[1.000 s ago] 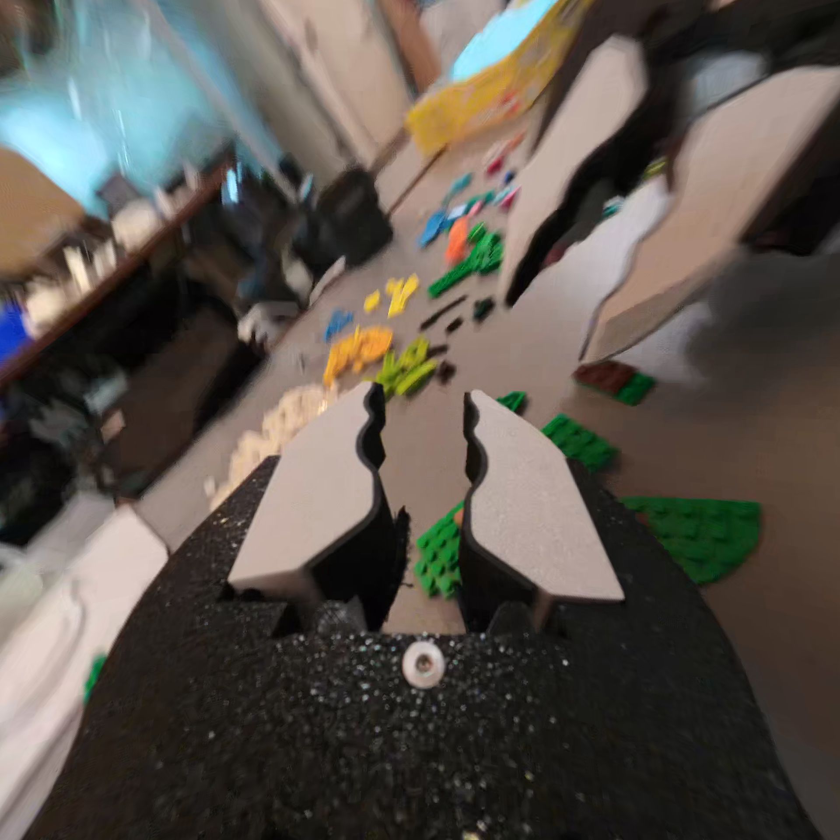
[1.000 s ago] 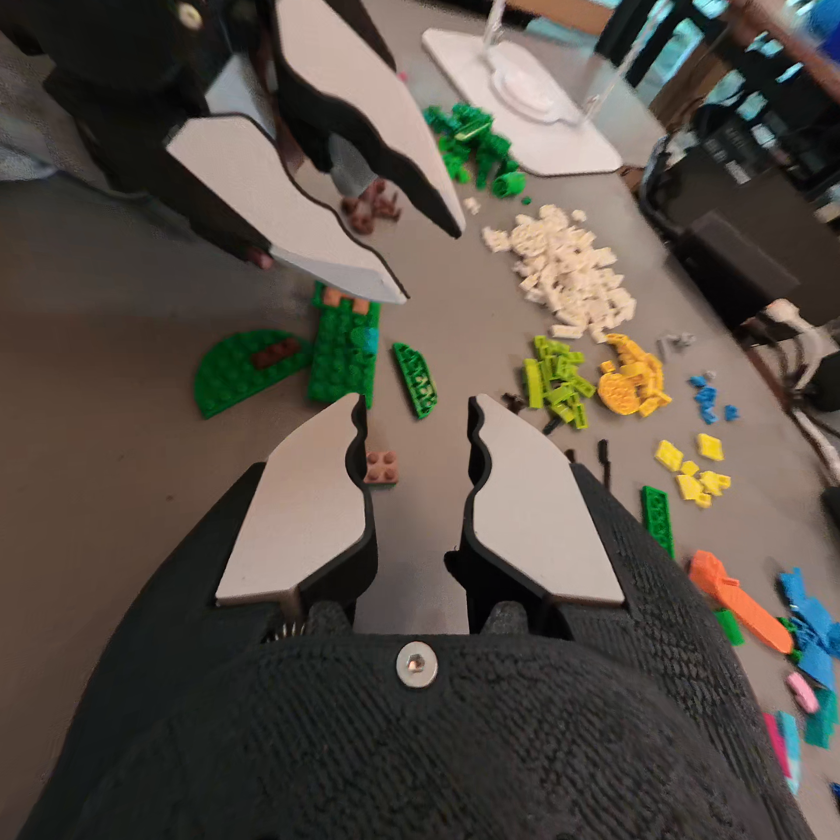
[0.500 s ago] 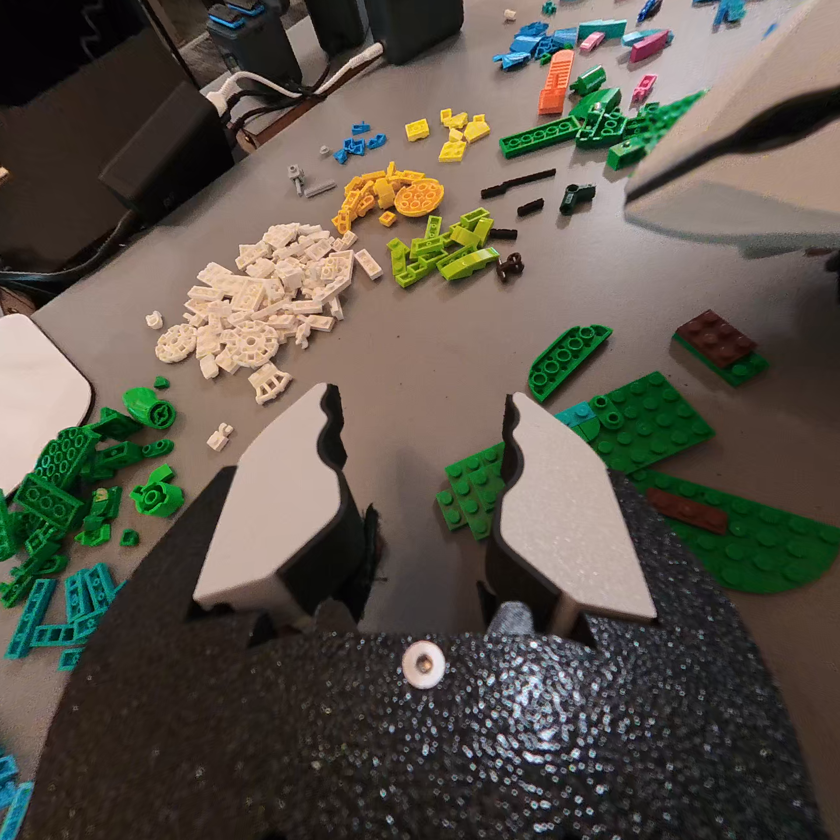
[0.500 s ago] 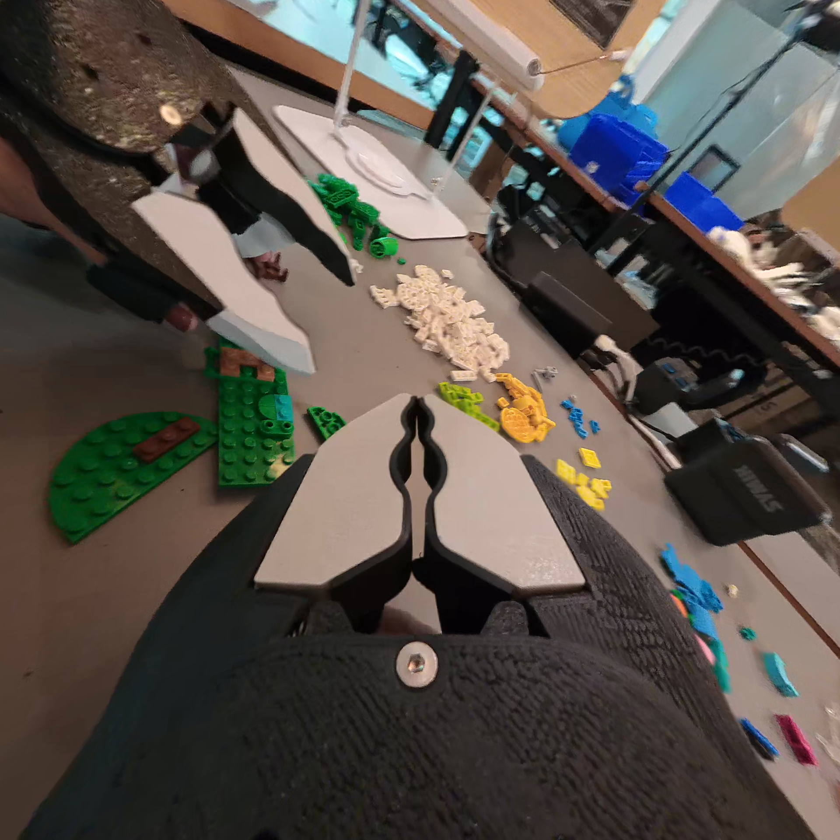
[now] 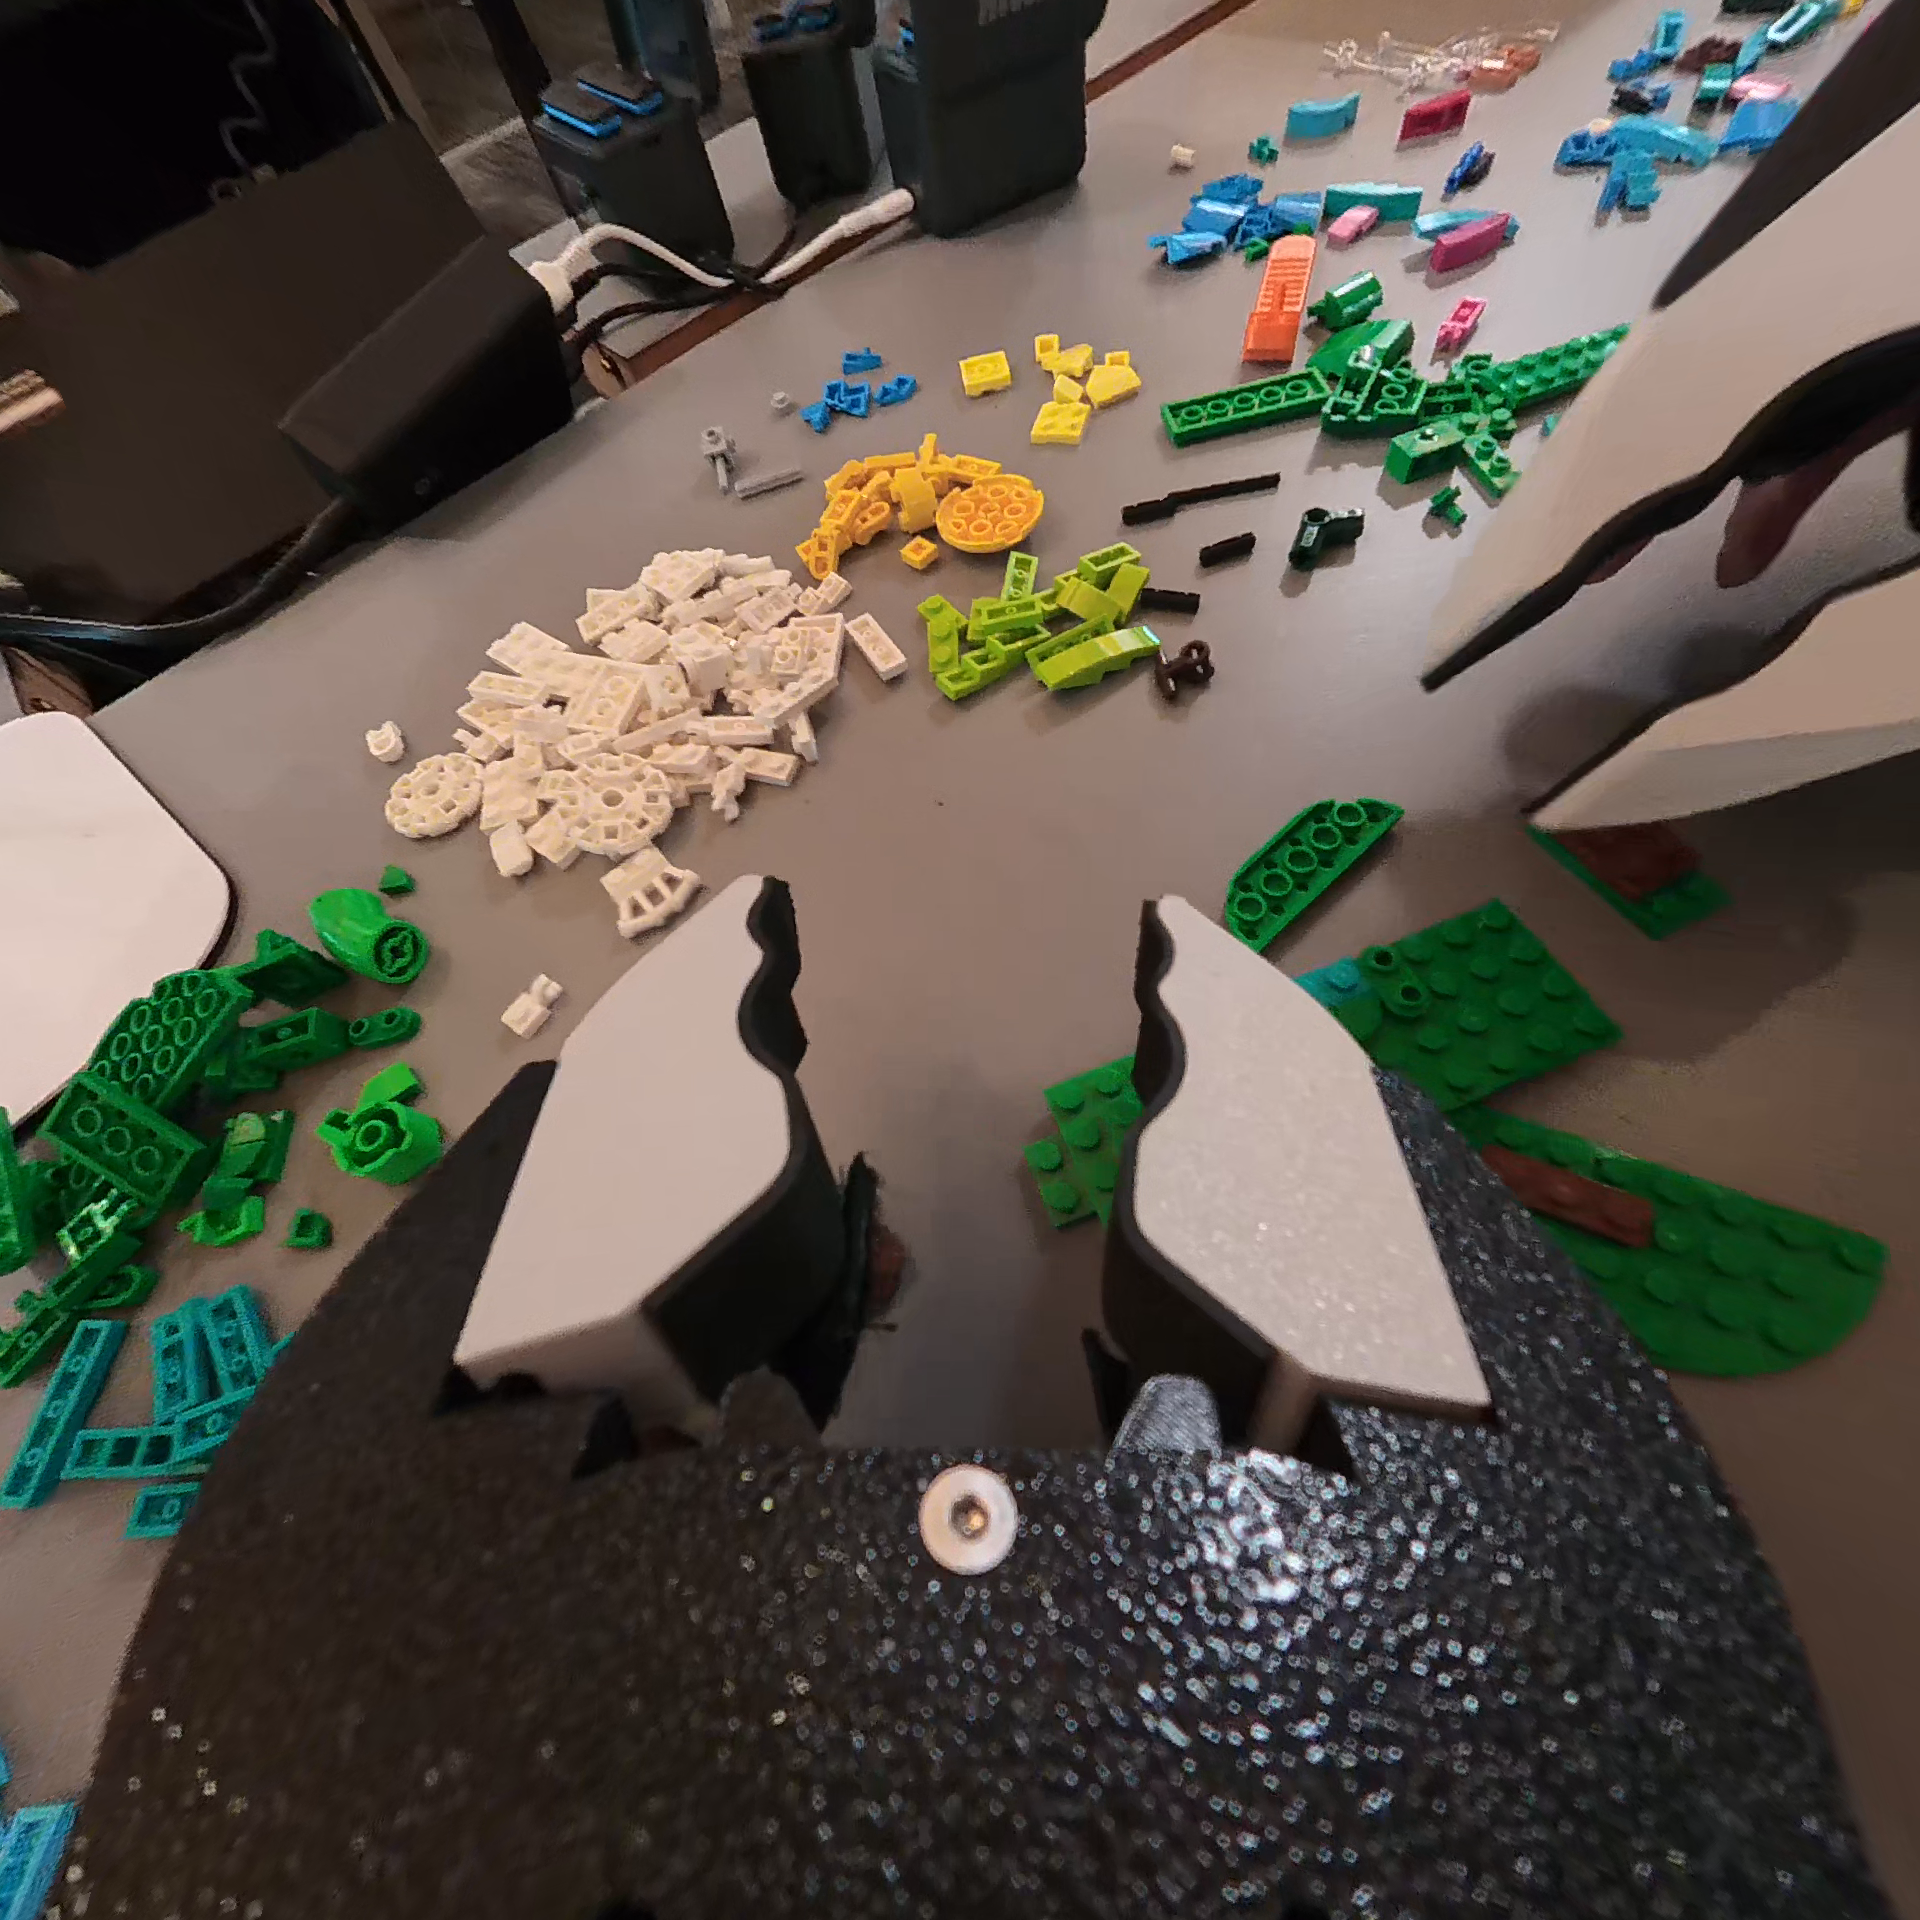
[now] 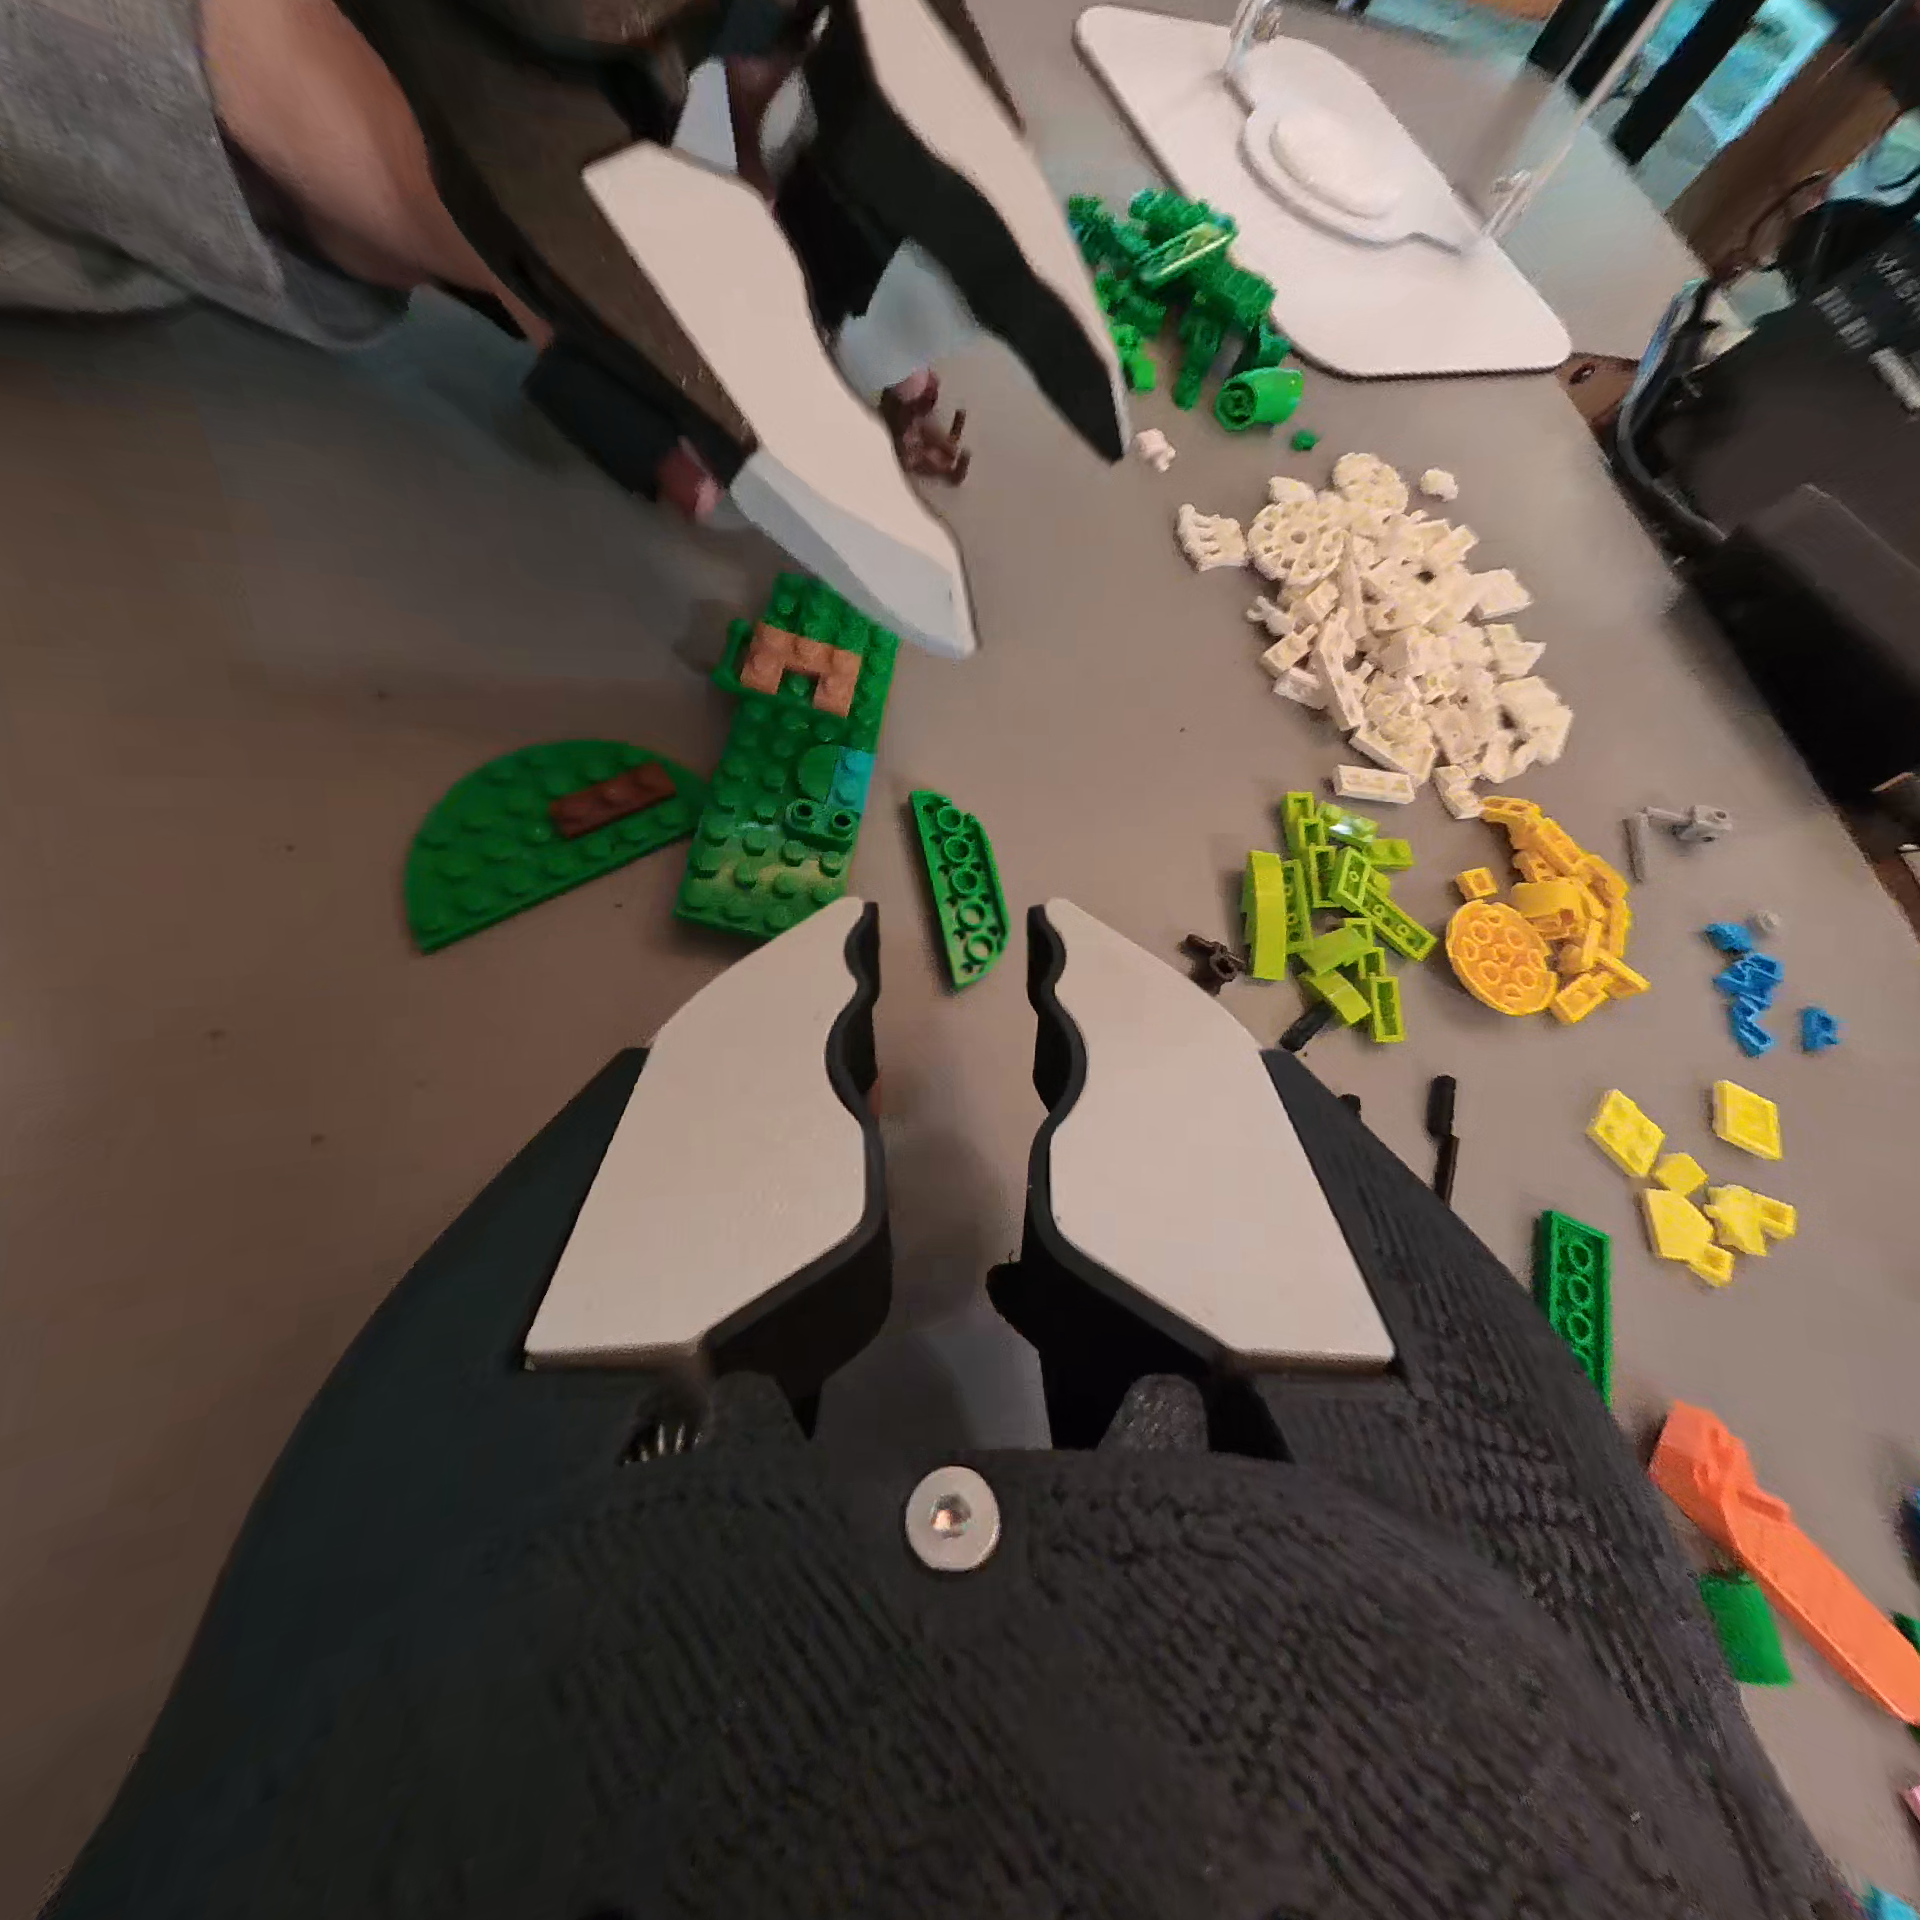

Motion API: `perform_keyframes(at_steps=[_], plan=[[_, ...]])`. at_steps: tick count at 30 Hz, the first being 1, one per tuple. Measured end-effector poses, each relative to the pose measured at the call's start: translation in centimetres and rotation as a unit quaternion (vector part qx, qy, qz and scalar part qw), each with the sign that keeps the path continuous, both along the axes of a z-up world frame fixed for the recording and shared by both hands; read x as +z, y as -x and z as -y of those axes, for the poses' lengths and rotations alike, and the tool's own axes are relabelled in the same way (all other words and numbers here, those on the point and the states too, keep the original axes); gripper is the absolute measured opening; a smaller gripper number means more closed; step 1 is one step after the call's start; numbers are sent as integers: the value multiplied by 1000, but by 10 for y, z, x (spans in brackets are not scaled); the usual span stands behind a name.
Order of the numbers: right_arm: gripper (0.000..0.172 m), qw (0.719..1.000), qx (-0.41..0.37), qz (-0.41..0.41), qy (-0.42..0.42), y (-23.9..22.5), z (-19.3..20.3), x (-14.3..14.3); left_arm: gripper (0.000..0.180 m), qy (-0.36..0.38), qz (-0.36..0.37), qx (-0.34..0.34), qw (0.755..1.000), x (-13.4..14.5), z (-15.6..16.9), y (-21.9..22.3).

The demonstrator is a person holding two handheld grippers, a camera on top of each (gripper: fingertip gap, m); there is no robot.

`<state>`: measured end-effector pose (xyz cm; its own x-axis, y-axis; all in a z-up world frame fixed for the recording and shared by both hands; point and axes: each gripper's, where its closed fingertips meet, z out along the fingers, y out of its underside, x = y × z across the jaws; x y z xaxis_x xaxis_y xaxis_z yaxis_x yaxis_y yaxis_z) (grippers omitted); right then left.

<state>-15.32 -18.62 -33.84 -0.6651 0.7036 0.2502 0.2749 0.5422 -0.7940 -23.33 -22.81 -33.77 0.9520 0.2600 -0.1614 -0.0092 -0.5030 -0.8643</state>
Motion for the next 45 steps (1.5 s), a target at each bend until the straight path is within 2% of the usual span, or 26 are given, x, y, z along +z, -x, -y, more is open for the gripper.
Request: perform_keyframes(at_steps=[4,8,12,14,18,20,23,27,29,31,32,34,37,40,42,45], plan=[[30,996,31,80,-12,-3,-2,-15,59,-29,-8,1,1000,11,1,4],[33,992,40,123,-5,5,-3,-23,54,-63,-26,-4,998,24,1,5],[32,980,83,158,89,-3,25,-6,51,-86,-38,4,996,34,3,9],[40,979,74,167,94,-3,32,-5,50,-96,-35,4,995,37,4,10],[53,971,65,220,60,-10,43,-21,47,-110,-28,-3,994,41,3,8],[51,974,42,222,31,-5,41,-30,47,-110,-29,-8,993,40,2,6],[33,975,34,218,21,-3,41,-31,47,-114,-30,-16,993,42,1,3],[33,985,32,172,2,0,37,-28,47,-128,-15,-38,991,44,-2,-4],[33,991,31,128,-10,2,33,-22,52,-134,10,-51,990,44,-3,-8],[33,996,30,81,-15,4,29,-13,70,-157,69,-57,984,46,-5,-11],[32,998,30,59,-18,4,27,-8,81,-177,119,-67,975,50,-7,-14],[32,999,34,24,-15,2,25,-1,91,-215,228,-97,945,57,-8,-23],[32,999,34,-29,-2,3,21,11,92,-235,328,-112,908,59,-6,-23],[32,995,45,-88,14,2,22,29,84,-189,378,-148,894,46,-6,-36],[32,991,61,-116,20,-2,25,38,67,-164,403,-183,881,41,-7,-51],[32,988,70,-138,5,-4,27,42,37,-167,434,-229,855,43,-7,-68]])
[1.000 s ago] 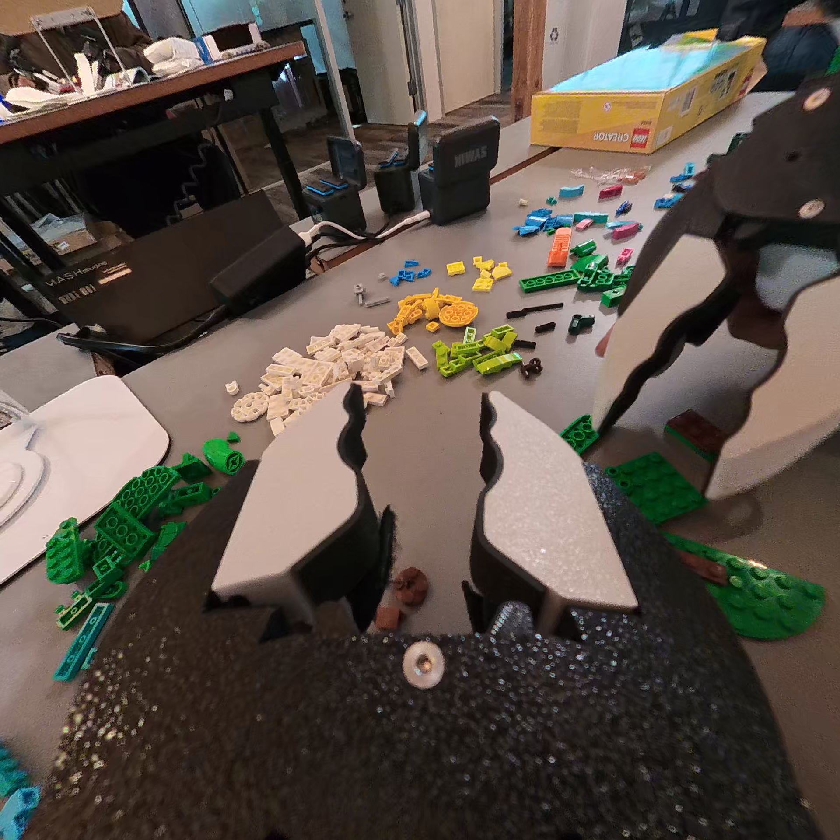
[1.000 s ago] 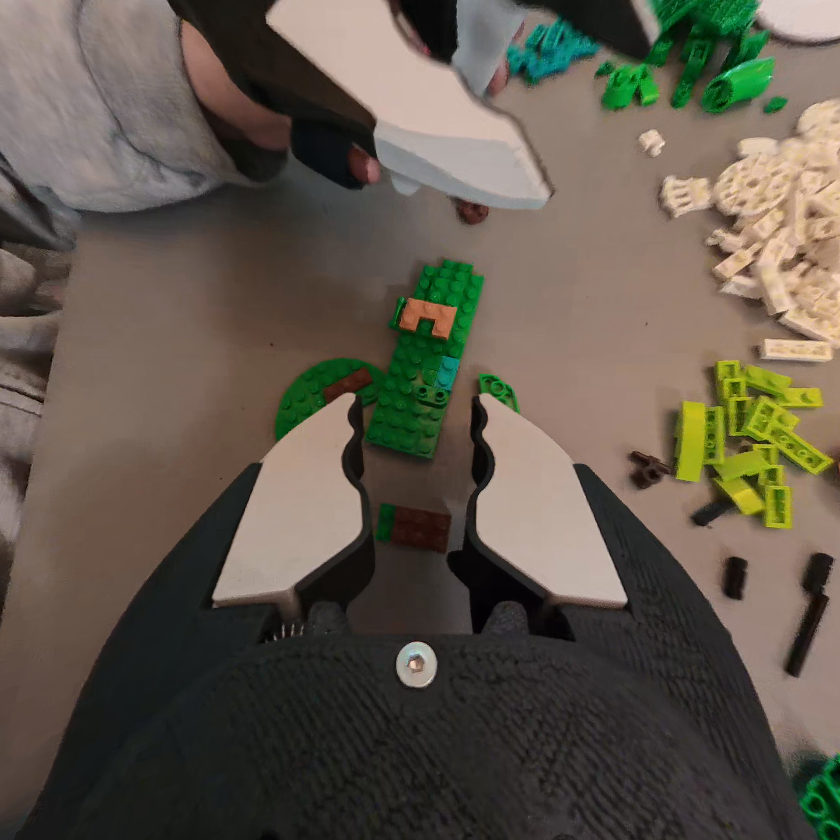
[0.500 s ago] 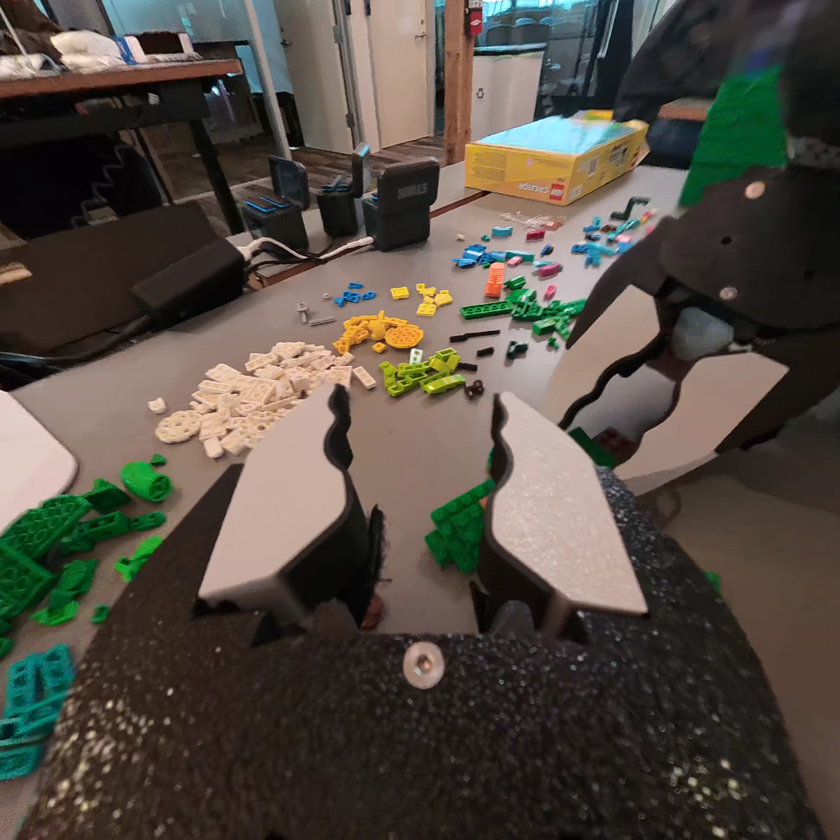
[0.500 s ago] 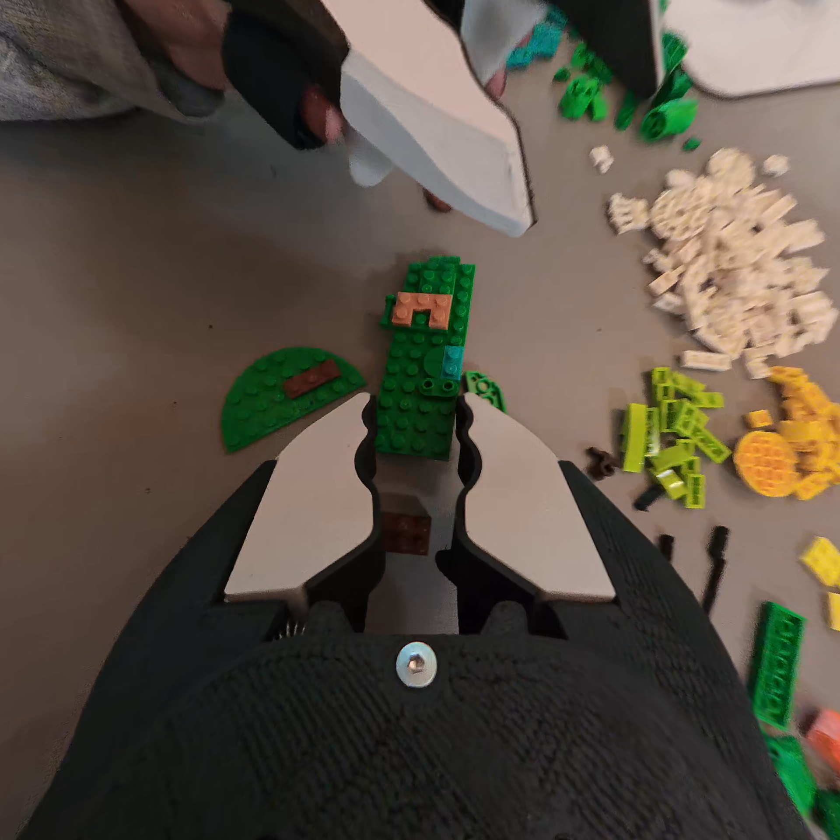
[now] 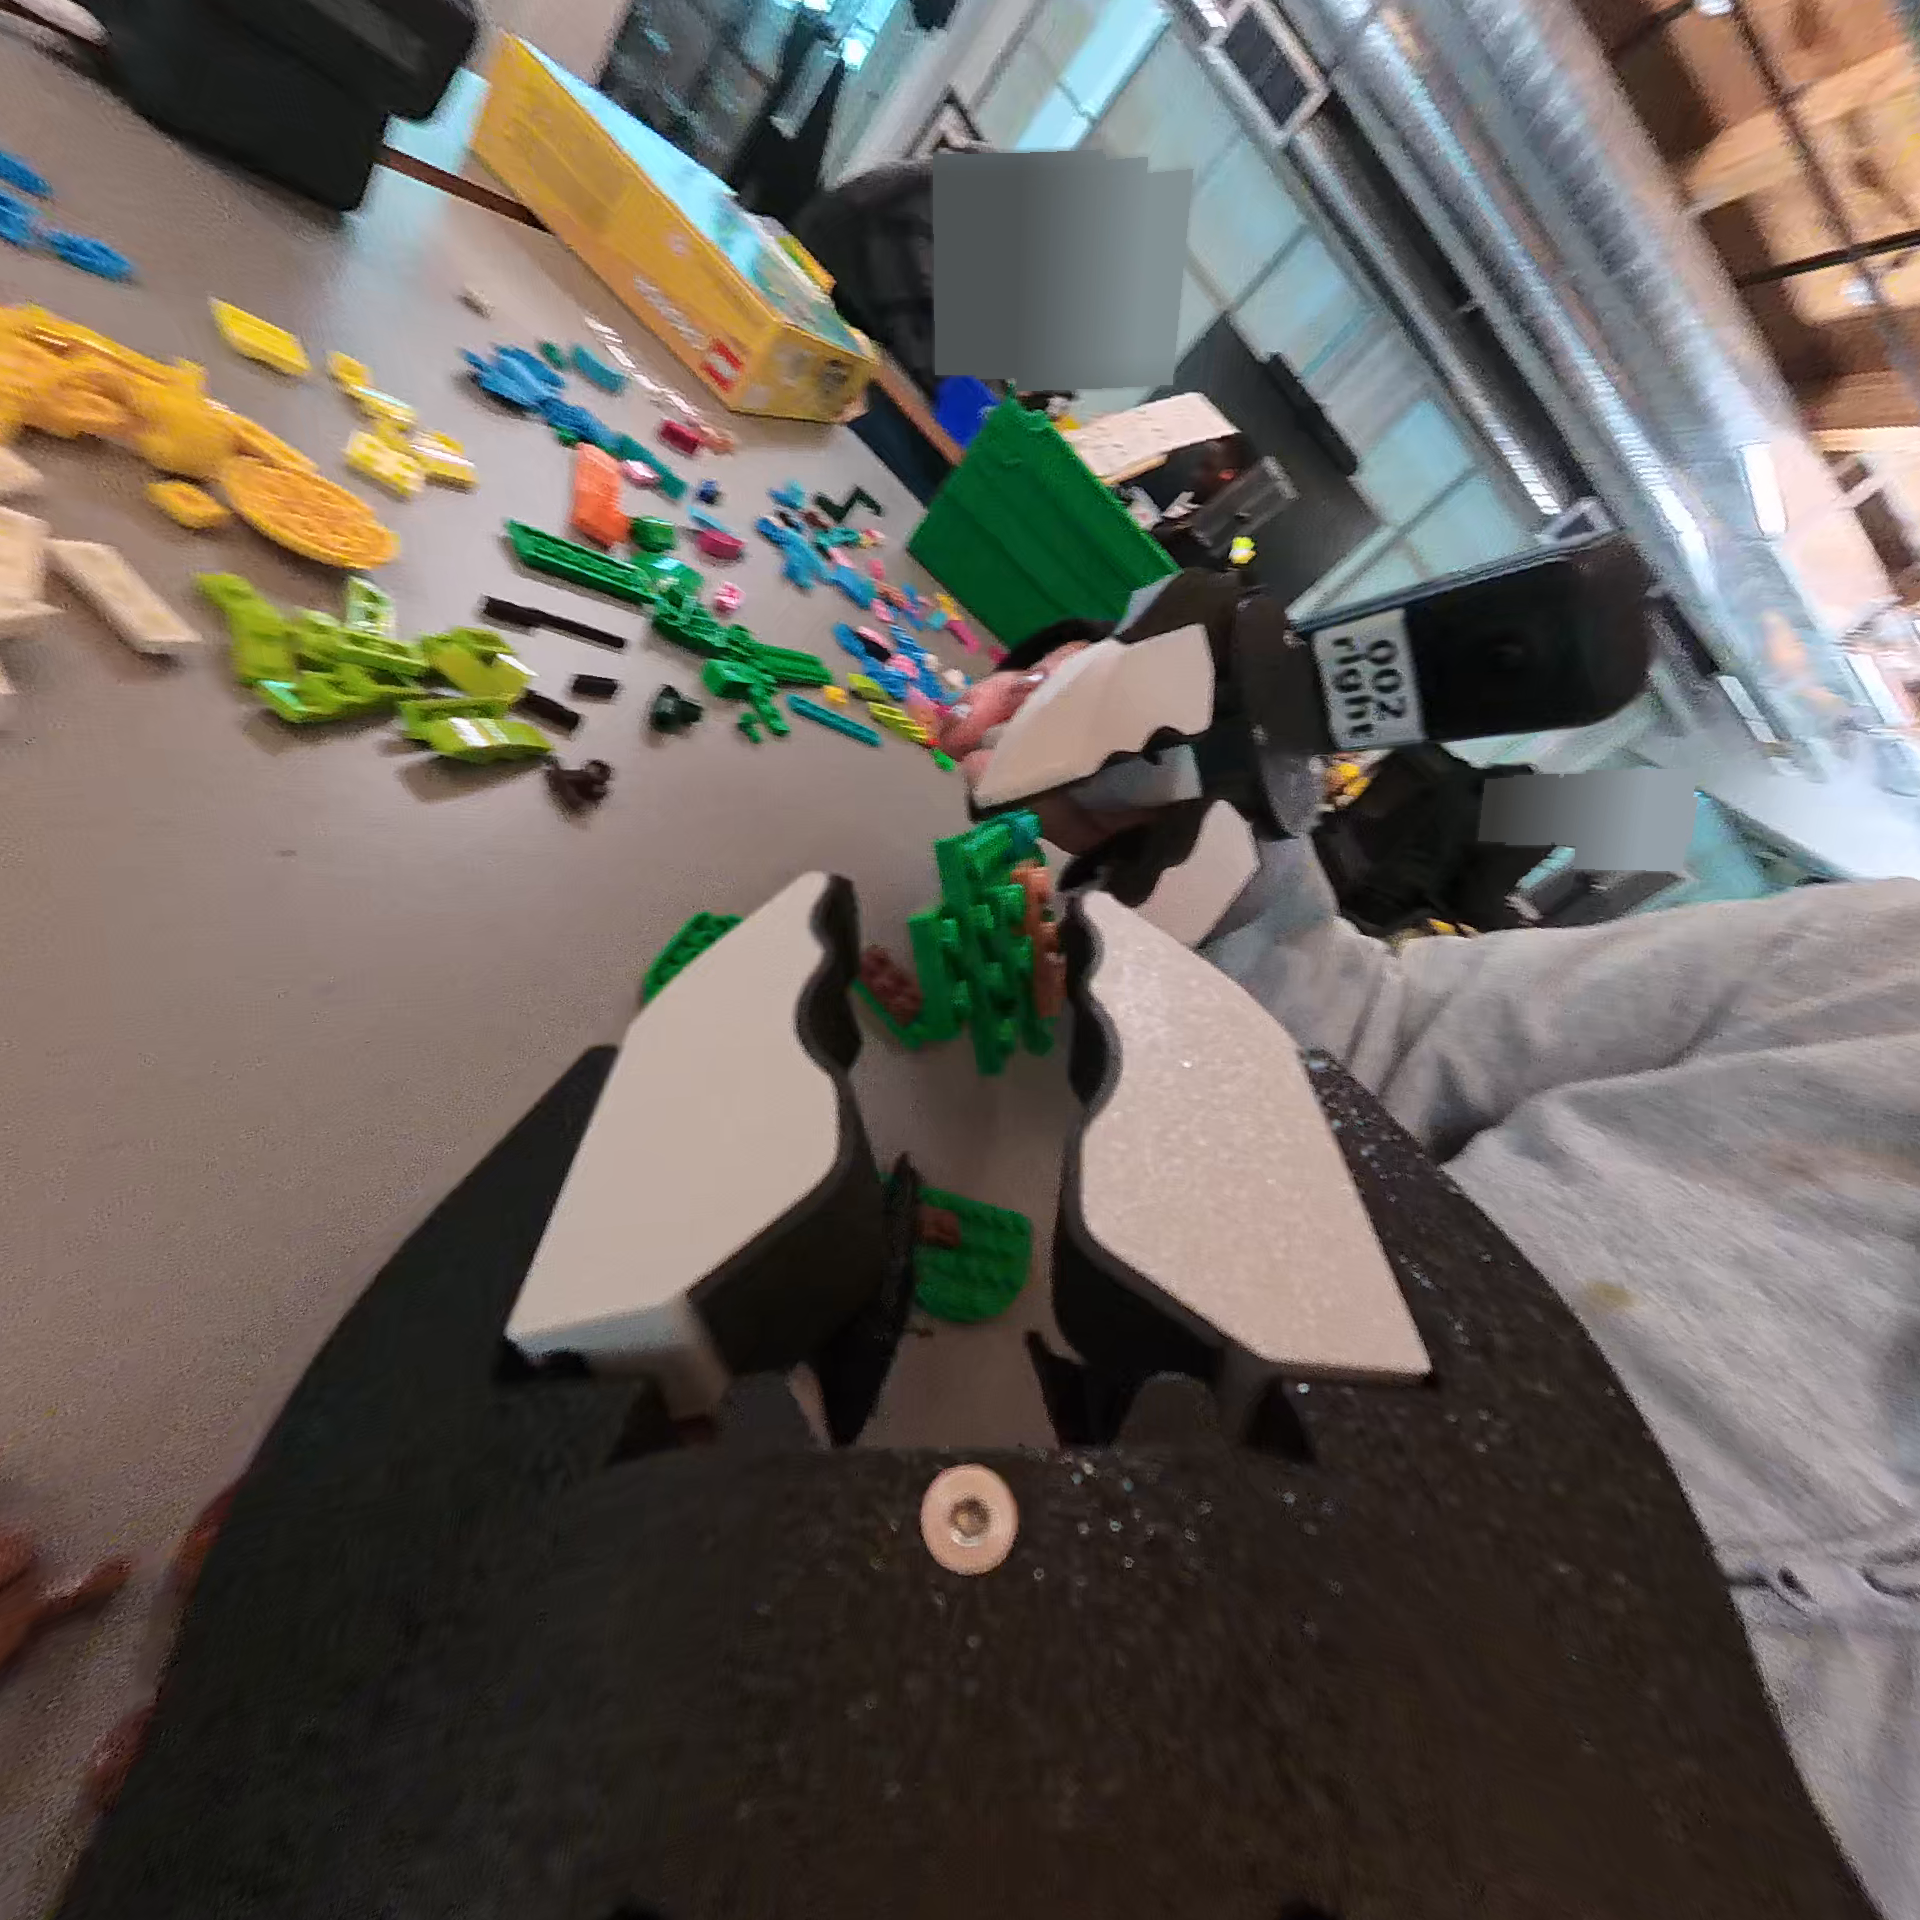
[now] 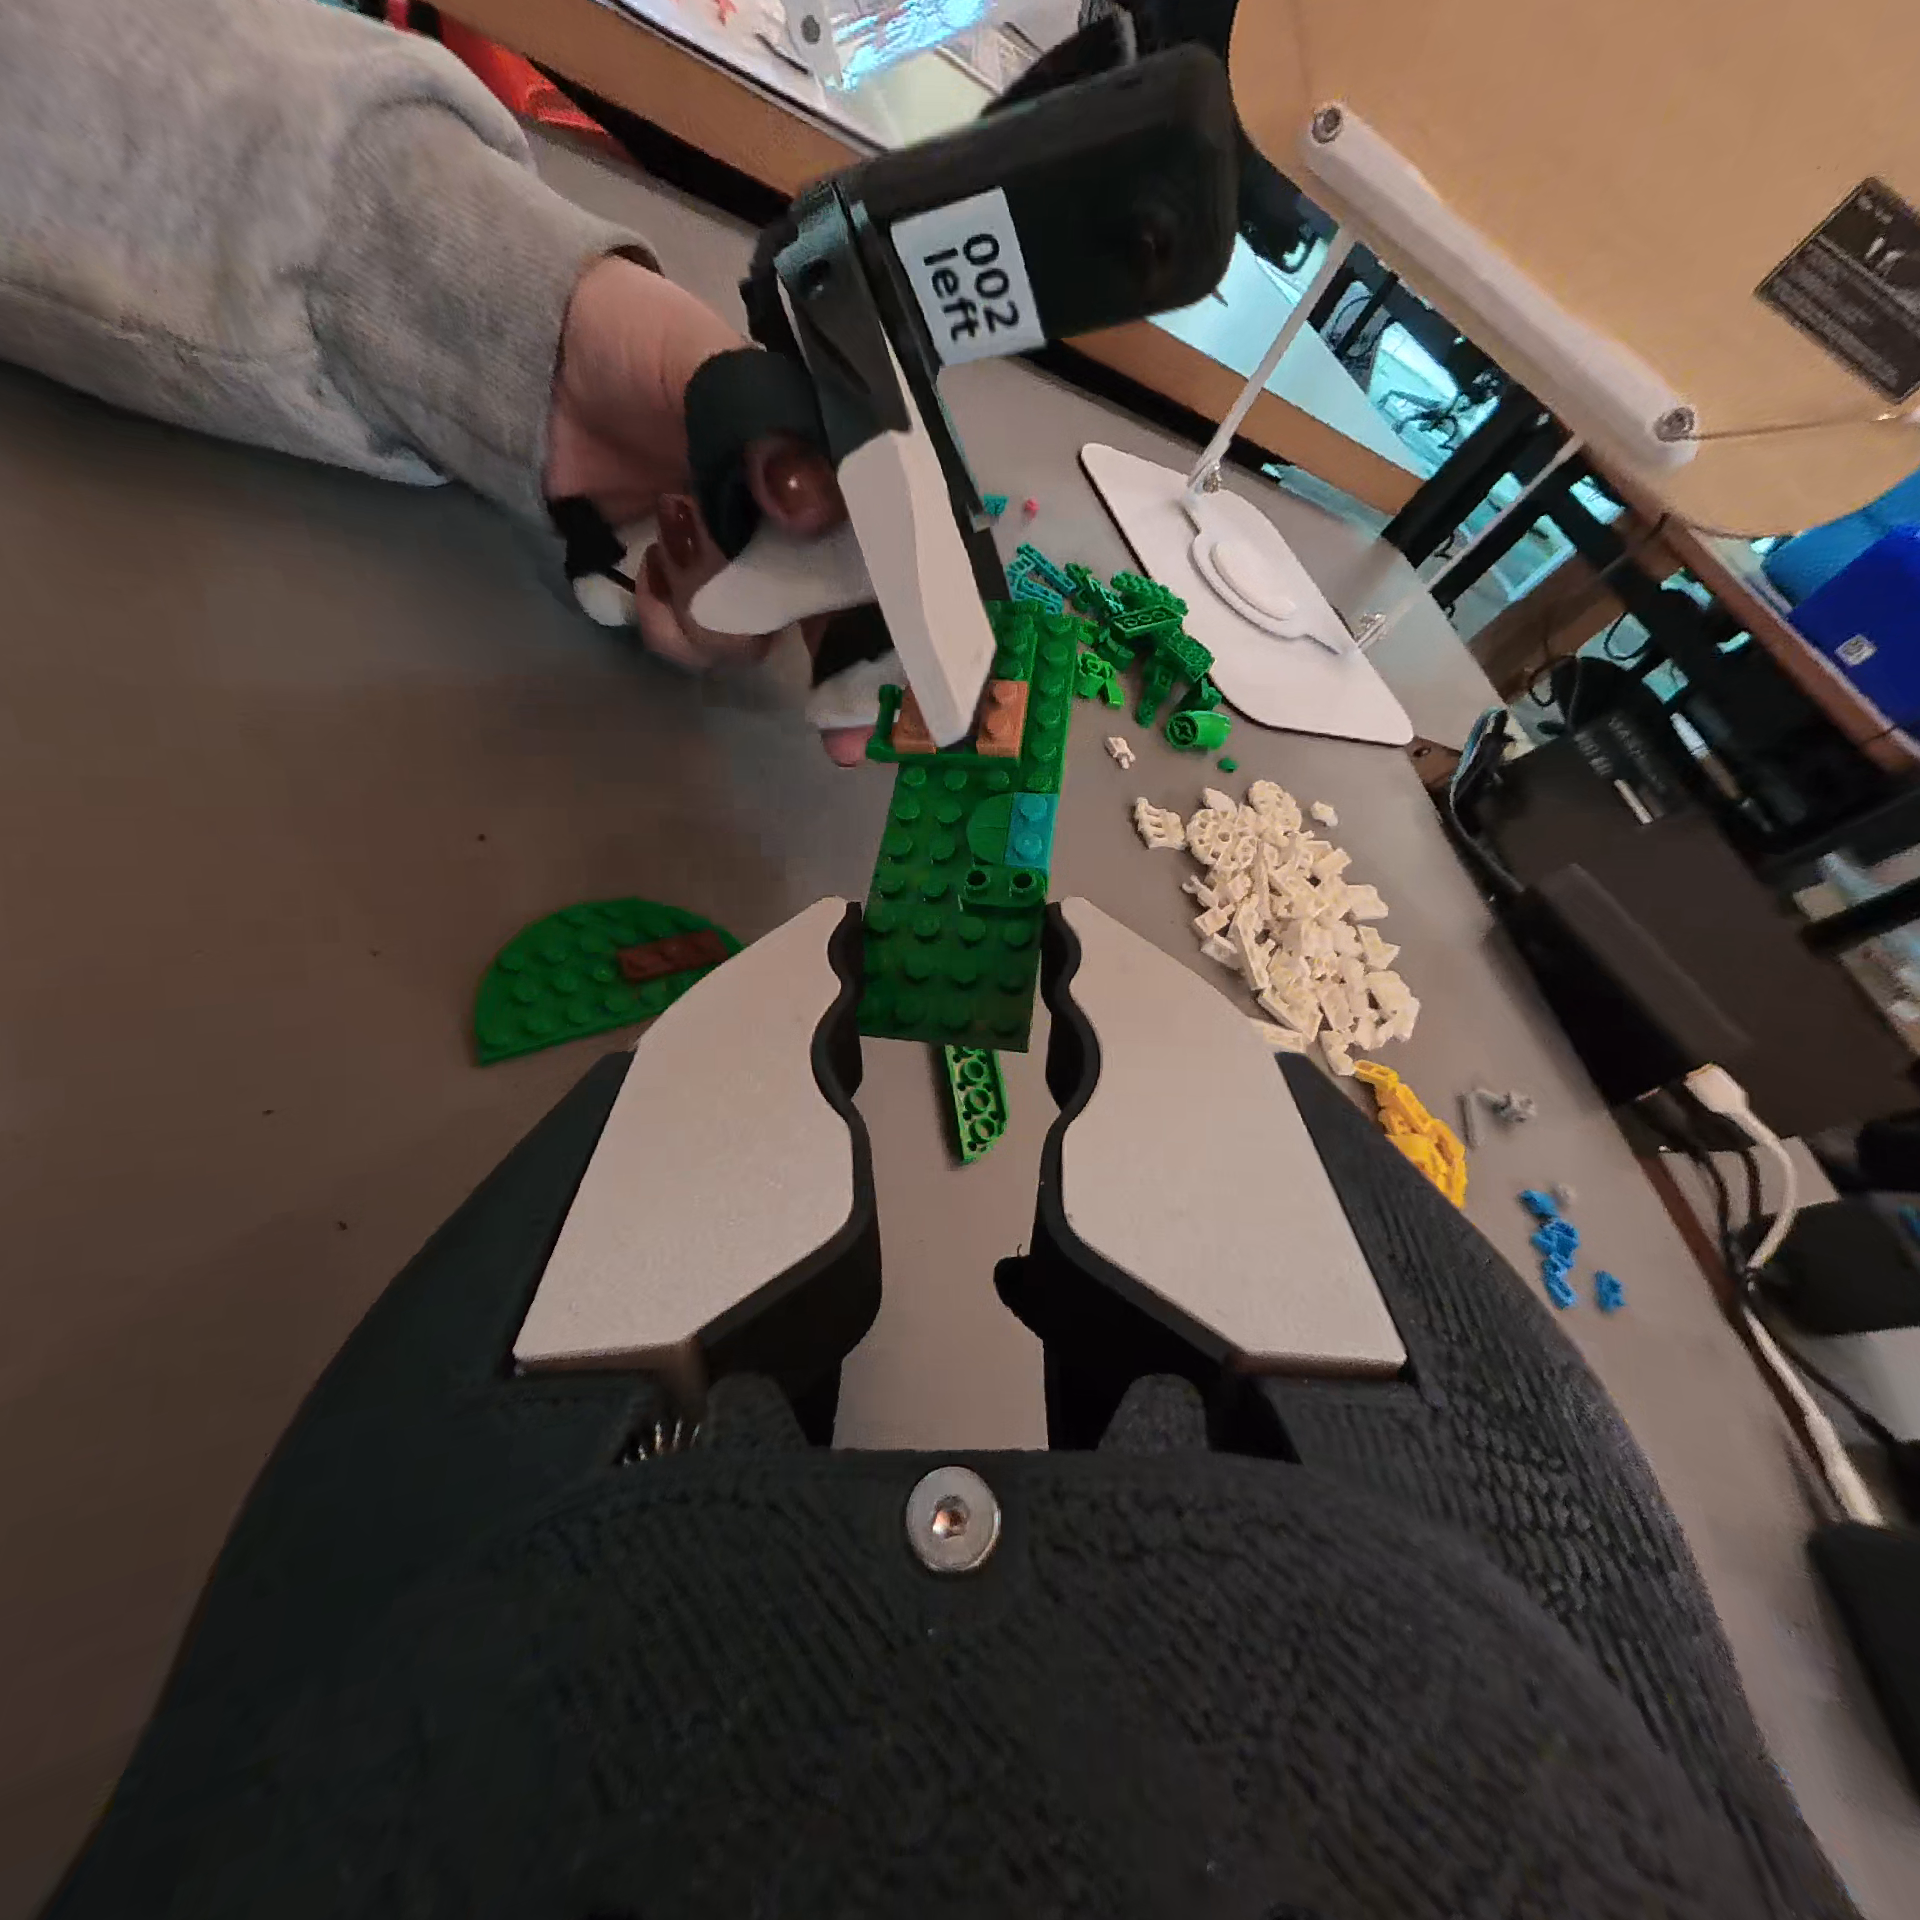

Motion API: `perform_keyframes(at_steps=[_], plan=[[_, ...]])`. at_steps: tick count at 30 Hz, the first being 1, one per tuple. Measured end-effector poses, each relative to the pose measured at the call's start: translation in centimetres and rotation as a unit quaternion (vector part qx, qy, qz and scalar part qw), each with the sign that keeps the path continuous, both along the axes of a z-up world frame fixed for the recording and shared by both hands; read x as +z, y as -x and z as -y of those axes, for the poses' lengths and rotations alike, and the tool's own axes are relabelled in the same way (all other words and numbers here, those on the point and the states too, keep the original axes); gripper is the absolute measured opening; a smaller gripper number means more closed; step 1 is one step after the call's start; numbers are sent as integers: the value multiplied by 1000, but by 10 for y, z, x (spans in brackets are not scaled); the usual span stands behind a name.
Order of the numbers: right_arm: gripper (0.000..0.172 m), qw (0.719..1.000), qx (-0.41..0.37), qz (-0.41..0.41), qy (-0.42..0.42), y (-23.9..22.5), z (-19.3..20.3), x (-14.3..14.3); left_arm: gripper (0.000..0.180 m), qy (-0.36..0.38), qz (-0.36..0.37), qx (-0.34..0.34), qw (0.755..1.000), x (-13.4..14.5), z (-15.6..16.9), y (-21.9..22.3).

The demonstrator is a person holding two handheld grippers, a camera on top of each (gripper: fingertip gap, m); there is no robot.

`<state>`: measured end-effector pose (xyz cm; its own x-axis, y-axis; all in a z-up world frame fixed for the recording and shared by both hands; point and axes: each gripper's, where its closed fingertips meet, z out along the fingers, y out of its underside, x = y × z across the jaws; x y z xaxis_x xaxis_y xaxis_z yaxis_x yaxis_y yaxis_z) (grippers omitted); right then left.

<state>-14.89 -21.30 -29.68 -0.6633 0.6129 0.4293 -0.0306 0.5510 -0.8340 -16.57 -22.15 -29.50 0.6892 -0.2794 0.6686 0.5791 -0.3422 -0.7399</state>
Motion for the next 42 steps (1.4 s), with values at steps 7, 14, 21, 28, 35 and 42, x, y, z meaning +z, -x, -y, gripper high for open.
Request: perform_keyframes(at_steps=[7,14,21,28,35,42], plan=[[32,998,-4,-36,-53,-1,4,-2,17,-29,-7,-46,999,2,2,-14],[36,988,-77,-86,-104,14,7,1,16,-23,-98,21,995,-1,-1,-1],[32,976,-115,-111,-147,22,9,-1,16,-28,-124,24,992,0,-2,-6],[32,928,-172,-189,-272,32,2,0,16,-18,-107,73,991,0,-4,2],[32,849,-201,-305,-383,37,2,11,17,-32,-78,90,992,8,-3,7],[32,797,-199,-380,-425,36,1,17,21,-30,-11,77,997,7,-4,6]])
